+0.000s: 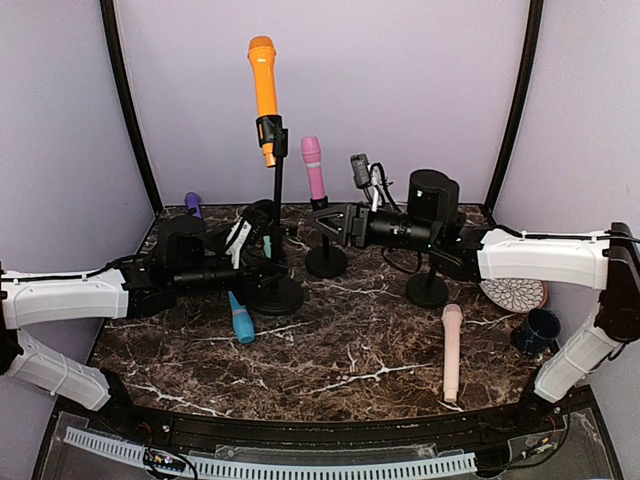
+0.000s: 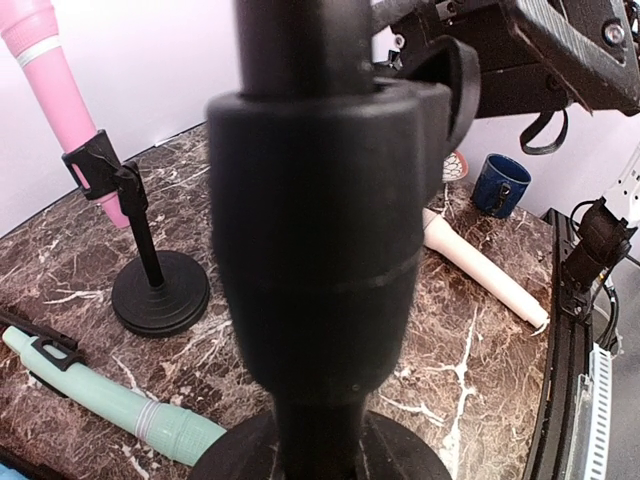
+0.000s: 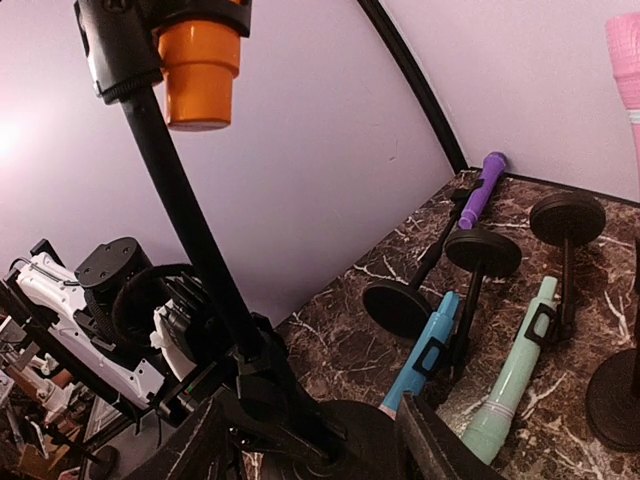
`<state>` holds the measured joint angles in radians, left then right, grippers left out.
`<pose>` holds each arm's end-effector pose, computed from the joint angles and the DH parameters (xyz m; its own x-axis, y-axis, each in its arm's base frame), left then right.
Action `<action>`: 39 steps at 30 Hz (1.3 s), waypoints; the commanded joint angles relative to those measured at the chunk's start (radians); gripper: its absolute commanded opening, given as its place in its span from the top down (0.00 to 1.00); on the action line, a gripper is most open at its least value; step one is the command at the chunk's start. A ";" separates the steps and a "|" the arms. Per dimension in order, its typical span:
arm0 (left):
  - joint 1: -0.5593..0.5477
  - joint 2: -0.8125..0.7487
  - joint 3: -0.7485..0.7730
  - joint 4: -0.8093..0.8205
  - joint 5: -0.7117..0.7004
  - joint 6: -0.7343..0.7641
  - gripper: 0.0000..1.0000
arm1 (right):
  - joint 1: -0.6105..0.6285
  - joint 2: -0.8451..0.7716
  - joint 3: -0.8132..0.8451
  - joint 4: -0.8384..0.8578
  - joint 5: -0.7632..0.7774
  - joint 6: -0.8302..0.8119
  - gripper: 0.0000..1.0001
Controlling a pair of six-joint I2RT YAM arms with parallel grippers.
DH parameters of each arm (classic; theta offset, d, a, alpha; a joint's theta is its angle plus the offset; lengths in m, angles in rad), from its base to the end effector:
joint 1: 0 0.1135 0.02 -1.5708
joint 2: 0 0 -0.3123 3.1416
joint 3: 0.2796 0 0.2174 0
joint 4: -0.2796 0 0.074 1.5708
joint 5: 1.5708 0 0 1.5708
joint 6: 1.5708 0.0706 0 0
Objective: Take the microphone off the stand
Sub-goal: Unscrew the knob on the stand of the microphone stand.
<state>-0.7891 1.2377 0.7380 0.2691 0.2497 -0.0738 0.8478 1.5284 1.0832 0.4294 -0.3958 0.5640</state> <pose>0.1769 -0.2030 0.3286 -0.2238 0.1240 -0.9667 0.8430 0.5225 -0.1281 0.2180 0.2882 0.3875 -0.5150 0.1618 -0.8418 -0.7947 0.2780 0.5397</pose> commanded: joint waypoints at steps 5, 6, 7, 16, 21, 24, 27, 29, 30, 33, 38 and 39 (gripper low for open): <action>-0.001 -0.052 0.032 0.123 -0.025 0.020 1.00 | 0.029 0.072 0.032 0.090 -0.102 0.161 0.35; -0.001 -0.052 0.032 0.122 -0.025 0.020 1.00 | 0.032 0.080 0.040 0.086 -0.100 0.167 0.35; -0.001 -0.052 0.032 0.121 -0.026 0.020 1.00 | 0.036 0.090 0.048 0.085 -0.099 0.174 0.35; -0.002 -0.053 0.032 0.120 -0.031 0.025 1.00 | 0.056 0.148 0.079 0.142 -0.098 0.279 0.43; -0.002 -0.059 0.032 0.119 -0.031 0.029 1.00 | 0.065 0.169 0.083 0.197 -0.089 0.343 0.41; -0.002 -0.061 0.031 0.119 -0.032 0.029 1.00 | 0.066 0.179 0.086 0.212 -0.077 0.382 0.41; -0.002 -0.062 0.031 0.119 -0.032 0.031 1.00 | 0.067 0.186 0.087 0.234 -0.073 0.412 0.43; -0.002 -0.062 0.030 0.119 -0.032 0.031 1.00 | 0.068 0.187 0.087 0.251 -0.070 0.429 0.44; -0.002 -0.062 0.030 0.119 -0.031 0.032 1.00 | 0.068 0.188 0.087 0.260 -0.069 0.437 0.45; -0.002 -0.063 0.031 0.119 -0.029 0.031 1.00 | 0.070 0.188 0.089 0.275 -0.062 0.453 0.49; -0.002 -0.064 0.031 0.119 -0.027 0.032 1.00 | 0.071 0.188 0.089 0.270 -0.054 0.459 0.55; -0.002 -0.064 0.031 0.119 -0.028 0.031 1.00 | 0.071 0.187 0.088 0.268 -0.054 0.459 0.57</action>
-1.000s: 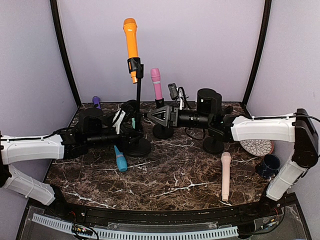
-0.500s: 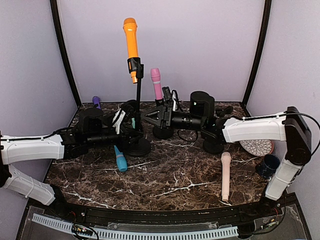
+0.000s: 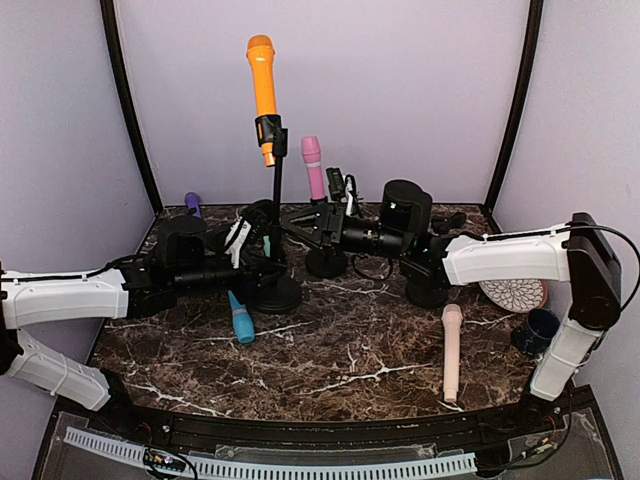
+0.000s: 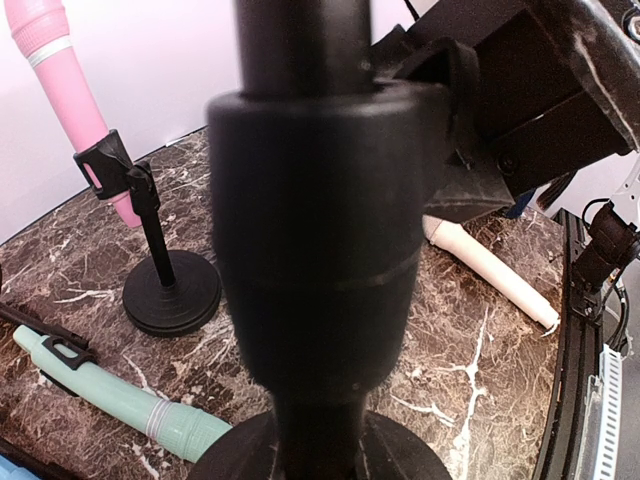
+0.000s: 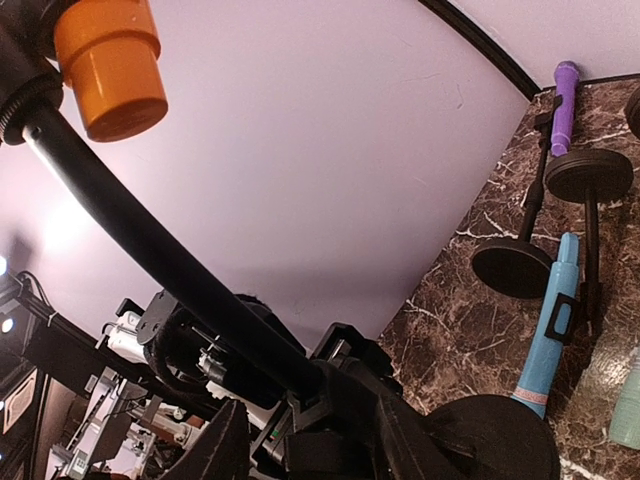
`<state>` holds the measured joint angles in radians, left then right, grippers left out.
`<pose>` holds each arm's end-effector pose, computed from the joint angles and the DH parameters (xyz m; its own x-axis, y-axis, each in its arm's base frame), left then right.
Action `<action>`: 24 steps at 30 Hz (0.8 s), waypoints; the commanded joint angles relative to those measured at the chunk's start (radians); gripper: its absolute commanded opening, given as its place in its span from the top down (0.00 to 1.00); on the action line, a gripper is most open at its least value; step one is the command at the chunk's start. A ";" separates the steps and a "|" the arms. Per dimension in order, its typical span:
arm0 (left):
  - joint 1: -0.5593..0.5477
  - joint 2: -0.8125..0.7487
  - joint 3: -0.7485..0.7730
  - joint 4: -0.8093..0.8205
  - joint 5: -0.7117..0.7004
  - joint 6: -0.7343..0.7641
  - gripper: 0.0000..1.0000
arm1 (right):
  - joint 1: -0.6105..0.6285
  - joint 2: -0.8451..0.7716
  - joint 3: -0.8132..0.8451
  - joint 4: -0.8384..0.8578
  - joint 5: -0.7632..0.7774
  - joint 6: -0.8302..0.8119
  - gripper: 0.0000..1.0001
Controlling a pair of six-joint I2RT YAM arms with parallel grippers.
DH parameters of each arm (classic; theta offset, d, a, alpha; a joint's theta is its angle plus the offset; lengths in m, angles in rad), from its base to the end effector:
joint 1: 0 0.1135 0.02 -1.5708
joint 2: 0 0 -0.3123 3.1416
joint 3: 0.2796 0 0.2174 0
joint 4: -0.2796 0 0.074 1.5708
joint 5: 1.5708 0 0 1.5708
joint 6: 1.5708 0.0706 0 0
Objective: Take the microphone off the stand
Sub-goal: Unscrew the knob on the stand of the microphone stand.
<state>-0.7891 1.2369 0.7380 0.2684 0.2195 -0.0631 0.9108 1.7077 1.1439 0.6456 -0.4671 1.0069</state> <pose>0.1786 -0.2017 0.3286 -0.2137 0.1280 -0.9685 0.8302 0.5463 -0.1110 0.2250 0.3417 0.3731 -0.8019 0.1975 -0.5638 -0.5664 0.0485 0.8227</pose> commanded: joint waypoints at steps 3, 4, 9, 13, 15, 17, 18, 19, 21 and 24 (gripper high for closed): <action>-0.004 -0.063 0.031 0.119 0.002 0.021 1.00 | 0.010 0.005 0.027 0.042 0.020 0.017 0.60; -0.004 -0.063 0.032 0.120 0.002 0.020 1.00 | 0.011 0.004 0.026 0.040 0.022 0.017 0.60; -0.004 -0.065 0.031 0.120 0.001 0.022 1.00 | 0.011 -0.003 0.018 0.017 0.041 0.017 0.62; -0.004 -0.068 0.029 0.120 0.000 0.023 1.00 | 0.011 -0.004 0.014 0.012 0.047 0.026 0.64; -0.004 -0.068 0.029 0.122 0.000 0.023 1.00 | 0.012 -0.004 0.014 0.012 0.049 0.031 0.64; -0.004 -0.069 0.029 0.122 0.001 0.022 1.00 | 0.013 -0.003 0.011 0.012 0.052 0.033 0.64; -0.003 -0.070 0.029 0.122 0.000 0.022 1.00 | 0.012 -0.003 0.011 0.012 0.052 0.032 0.66; -0.004 -0.070 0.029 0.122 0.001 0.022 1.00 | 0.012 -0.005 0.011 0.012 0.053 0.032 0.67; -0.004 -0.070 0.030 0.121 0.000 0.022 1.00 | 0.011 -0.004 0.013 0.013 0.054 0.030 0.69; -0.005 -0.070 0.031 0.121 0.000 0.023 1.00 | 0.013 -0.006 0.012 0.009 0.056 0.022 0.73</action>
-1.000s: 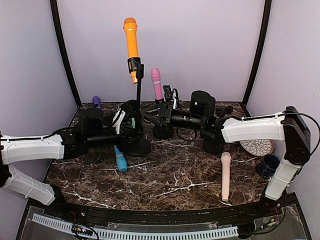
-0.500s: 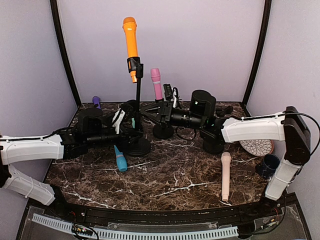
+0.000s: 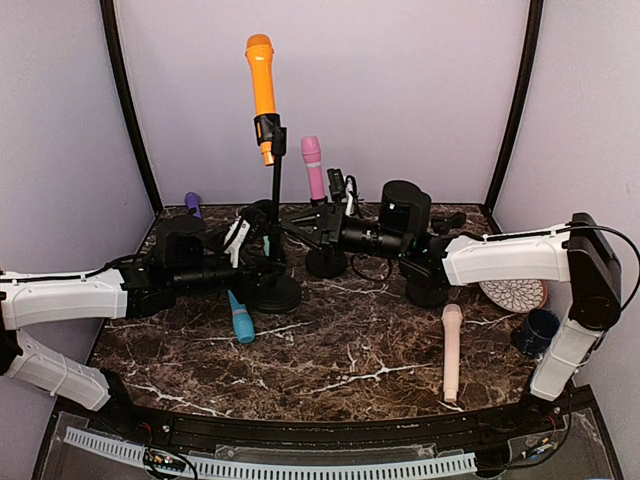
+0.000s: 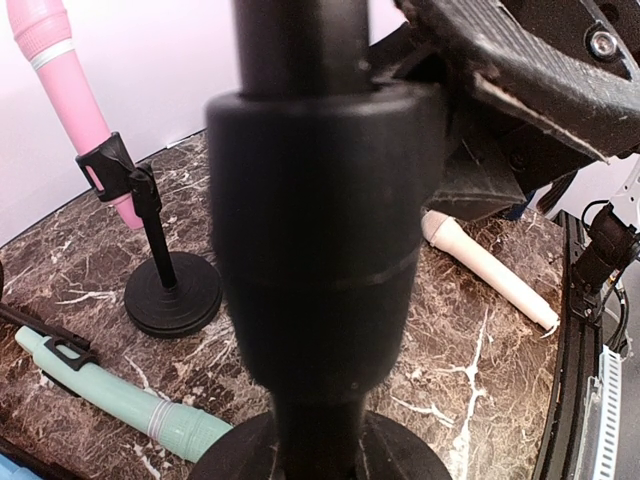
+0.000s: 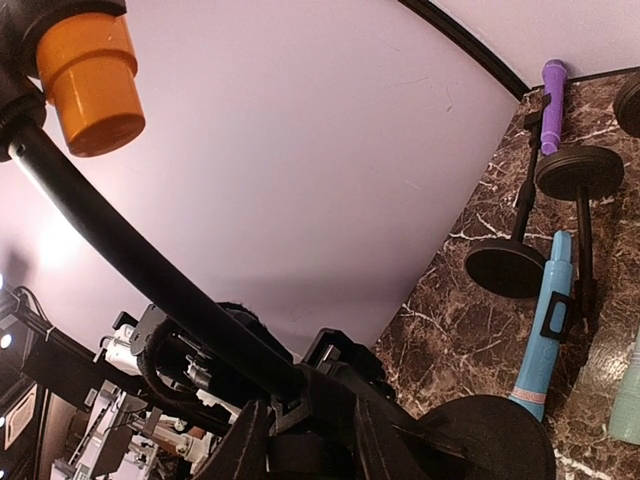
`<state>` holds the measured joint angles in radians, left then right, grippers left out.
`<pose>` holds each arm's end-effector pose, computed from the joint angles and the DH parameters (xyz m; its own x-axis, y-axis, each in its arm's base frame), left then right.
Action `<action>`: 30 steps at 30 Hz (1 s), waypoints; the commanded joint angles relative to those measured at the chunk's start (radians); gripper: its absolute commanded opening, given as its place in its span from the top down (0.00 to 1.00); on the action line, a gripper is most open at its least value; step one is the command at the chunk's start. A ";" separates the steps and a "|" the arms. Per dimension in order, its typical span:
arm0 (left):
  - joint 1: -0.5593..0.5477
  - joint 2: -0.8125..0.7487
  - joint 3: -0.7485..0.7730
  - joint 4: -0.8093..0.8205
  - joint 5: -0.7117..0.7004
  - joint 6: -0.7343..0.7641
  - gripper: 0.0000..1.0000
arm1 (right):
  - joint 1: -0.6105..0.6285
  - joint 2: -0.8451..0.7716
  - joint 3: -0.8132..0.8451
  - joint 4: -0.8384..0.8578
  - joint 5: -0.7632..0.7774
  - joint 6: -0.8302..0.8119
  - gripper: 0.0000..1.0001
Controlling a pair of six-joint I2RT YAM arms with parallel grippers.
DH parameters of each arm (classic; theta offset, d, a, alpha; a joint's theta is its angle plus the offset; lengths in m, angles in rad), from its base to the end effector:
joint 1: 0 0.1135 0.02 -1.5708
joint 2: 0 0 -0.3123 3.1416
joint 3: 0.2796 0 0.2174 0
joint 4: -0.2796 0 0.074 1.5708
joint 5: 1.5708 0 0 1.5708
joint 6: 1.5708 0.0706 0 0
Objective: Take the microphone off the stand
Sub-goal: Unscrew the knob on the stand of the microphone stand.
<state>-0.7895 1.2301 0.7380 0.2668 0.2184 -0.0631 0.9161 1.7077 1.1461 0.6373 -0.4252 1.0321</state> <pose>0.1775 -0.2007 0.3301 -0.2101 0.1244 -0.9697 0.8303 0.5464 -0.1098 0.2262 0.3424 0.3728 -0.8116 0.2269 -0.5383 -0.5387 0.0657 0.8399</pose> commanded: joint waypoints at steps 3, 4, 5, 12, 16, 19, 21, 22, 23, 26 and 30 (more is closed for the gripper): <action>-0.005 -0.062 0.031 0.121 0.000 0.023 1.00 | 0.007 -0.013 0.007 0.008 0.023 -0.015 0.76; -0.005 -0.062 0.031 0.121 0.000 0.024 1.00 | 0.008 -0.016 0.006 0.004 0.029 -0.023 0.77; -0.005 -0.061 0.031 0.121 0.000 0.023 1.00 | 0.009 -0.022 0.005 -0.001 0.037 -0.030 0.78; -0.005 -0.060 0.034 0.119 0.003 0.016 1.00 | 0.032 -0.051 0.028 -0.121 0.117 -0.191 0.81; -0.005 -0.058 0.035 0.116 0.007 0.014 1.00 | 0.050 -0.069 0.053 -0.210 0.182 -0.356 0.82; -0.005 -0.053 0.038 0.115 0.010 0.012 1.00 | 0.063 -0.085 0.075 -0.267 0.220 -0.487 0.83; -0.005 -0.051 0.038 0.115 0.012 0.010 1.00 | 0.075 -0.097 0.093 -0.310 0.251 -0.601 0.83; -0.005 -0.050 0.037 0.116 0.013 0.010 1.00 | 0.079 -0.101 0.103 -0.329 0.262 -0.649 0.83; -0.004 -0.048 0.038 0.115 0.013 0.011 1.00 | 0.085 -0.104 0.112 -0.350 0.271 -0.693 0.83; -0.005 -0.045 0.038 0.115 0.016 0.009 1.00 | 0.102 -0.108 0.134 -0.395 0.287 -0.830 0.83; -0.005 -0.041 0.039 0.116 0.016 0.009 1.00 | 0.131 -0.105 0.148 -0.446 0.331 -0.995 0.82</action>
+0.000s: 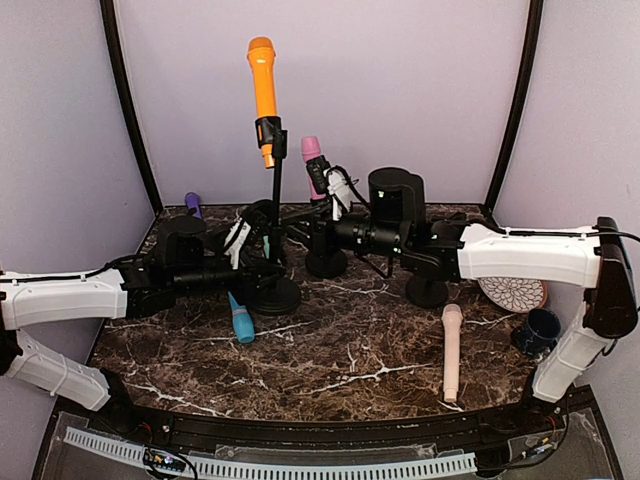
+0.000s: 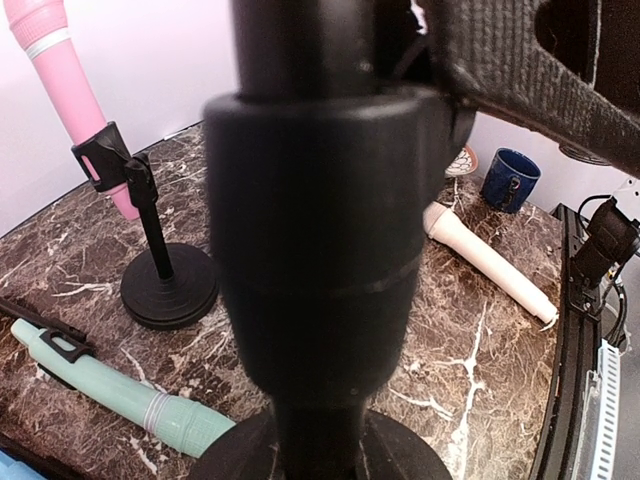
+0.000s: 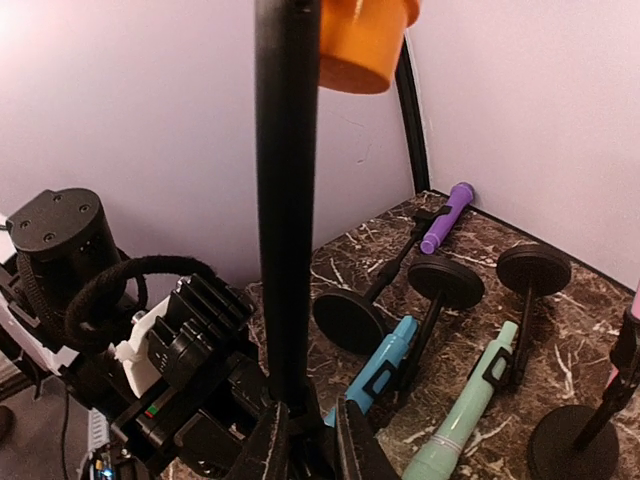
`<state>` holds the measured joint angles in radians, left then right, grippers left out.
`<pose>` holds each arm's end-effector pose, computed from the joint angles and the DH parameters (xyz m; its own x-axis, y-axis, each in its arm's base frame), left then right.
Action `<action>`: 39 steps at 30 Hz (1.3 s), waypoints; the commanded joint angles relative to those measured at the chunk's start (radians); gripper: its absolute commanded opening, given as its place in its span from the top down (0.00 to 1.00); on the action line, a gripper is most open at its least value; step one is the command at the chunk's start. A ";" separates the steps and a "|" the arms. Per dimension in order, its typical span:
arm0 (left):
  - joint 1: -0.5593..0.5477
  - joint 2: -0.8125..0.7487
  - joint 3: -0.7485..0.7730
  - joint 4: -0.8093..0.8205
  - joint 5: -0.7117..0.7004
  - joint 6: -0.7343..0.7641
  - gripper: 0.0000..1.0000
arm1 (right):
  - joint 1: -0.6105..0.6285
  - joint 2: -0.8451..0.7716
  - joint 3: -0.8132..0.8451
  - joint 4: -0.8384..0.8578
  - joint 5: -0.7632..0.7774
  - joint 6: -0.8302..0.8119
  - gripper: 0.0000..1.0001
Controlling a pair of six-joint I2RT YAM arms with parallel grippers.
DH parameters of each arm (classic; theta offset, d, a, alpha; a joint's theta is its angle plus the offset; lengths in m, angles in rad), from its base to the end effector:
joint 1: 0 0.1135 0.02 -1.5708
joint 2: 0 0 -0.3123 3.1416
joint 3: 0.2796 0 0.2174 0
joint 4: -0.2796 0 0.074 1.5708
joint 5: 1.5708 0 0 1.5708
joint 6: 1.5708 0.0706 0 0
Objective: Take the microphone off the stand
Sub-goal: Unscrew the knob on the stand of the microphone stand.
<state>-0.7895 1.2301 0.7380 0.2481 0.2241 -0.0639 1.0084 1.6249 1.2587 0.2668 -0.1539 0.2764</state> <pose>0.1767 -0.2005 0.3275 -0.2237 0.1371 -0.9650 0.8315 0.5433 -0.1155 0.2023 0.3412 0.3923 -0.3012 0.0278 -0.9531 -0.8681 0.4057 0.2862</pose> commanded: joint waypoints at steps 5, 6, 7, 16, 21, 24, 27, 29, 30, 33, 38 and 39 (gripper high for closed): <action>-0.005 -0.040 0.039 0.133 0.010 0.010 1.00 | 0.081 -0.016 0.035 -0.111 0.209 -0.384 0.80; -0.005 -0.039 0.039 0.133 0.010 0.010 1.00 | 0.084 -0.020 0.027 -0.105 0.227 -0.396 0.80; -0.005 -0.038 0.039 0.133 0.010 0.010 1.00 | 0.084 -0.026 0.020 -0.099 0.235 -0.401 0.79; -0.005 -0.056 0.033 0.137 0.000 0.015 1.00 | 0.060 -0.116 -0.031 0.019 0.106 -0.230 0.44; -0.005 -0.063 0.039 0.130 -0.001 0.018 1.00 | -0.013 -0.138 -0.077 0.051 -0.024 -0.123 0.44; -0.004 -0.063 0.043 0.128 0.012 0.014 1.00 | -0.047 -0.118 -0.061 0.003 -0.119 -0.101 0.49; -0.005 -0.063 0.046 0.127 0.023 0.010 1.00 | -0.072 -0.103 -0.048 -0.031 -0.174 -0.099 0.53; -0.005 -0.063 0.046 0.126 0.028 0.009 1.00 | -0.078 -0.093 -0.029 -0.070 -0.187 -0.118 0.56; -0.005 -0.063 0.047 0.127 0.028 0.010 1.00 | -0.077 -0.087 -0.017 -0.088 -0.189 -0.131 0.57; -0.005 -0.059 0.047 0.128 0.032 0.010 1.00 | -0.078 -0.068 0.012 -0.125 -0.194 -0.156 0.61; -0.005 -0.055 0.049 0.125 0.031 0.011 1.00 | -0.073 -0.052 0.035 -0.142 -0.194 -0.180 0.65; -0.005 -0.054 0.049 0.125 0.031 0.012 1.00 | -0.073 -0.048 0.038 -0.141 -0.192 -0.186 0.66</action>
<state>-0.7902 1.2285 0.7380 0.2455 0.2363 -0.0635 0.9329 1.5650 1.2510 0.1238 -0.3256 0.1200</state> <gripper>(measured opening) 0.167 0.350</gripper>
